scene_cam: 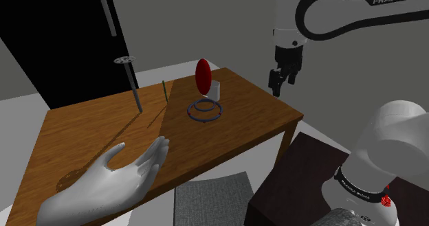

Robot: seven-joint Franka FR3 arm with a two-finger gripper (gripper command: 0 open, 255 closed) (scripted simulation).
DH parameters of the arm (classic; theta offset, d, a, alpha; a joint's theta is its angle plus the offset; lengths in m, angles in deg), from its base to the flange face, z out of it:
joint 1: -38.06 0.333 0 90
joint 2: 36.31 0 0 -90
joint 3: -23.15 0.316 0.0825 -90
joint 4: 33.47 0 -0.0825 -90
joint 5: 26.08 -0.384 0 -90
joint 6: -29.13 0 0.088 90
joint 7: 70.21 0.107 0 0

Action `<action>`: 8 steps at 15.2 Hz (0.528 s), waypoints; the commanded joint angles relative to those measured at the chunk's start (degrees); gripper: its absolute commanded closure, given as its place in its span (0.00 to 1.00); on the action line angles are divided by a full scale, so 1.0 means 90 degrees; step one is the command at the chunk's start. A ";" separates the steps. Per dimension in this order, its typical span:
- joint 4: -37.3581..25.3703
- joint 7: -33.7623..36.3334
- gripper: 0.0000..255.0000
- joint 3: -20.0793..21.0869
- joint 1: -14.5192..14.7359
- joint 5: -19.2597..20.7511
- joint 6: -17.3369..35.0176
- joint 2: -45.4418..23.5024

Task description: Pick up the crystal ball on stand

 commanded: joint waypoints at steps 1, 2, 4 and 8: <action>0.0028 0.0534 0.00 0.0273 -0.0058 -0.0053 0.0708 -0.0264; 0.0053 0.0777 0.00 0.0394 -0.0101 -0.0045 0.1027 -0.0373; 0.0068 0.1276 0.00 0.0647 -0.0215 0.0012 0.1656 -0.0620; -0.0048 0.2364 0.00 0.1199 -0.0570 0.0325 0.2830 -0.1210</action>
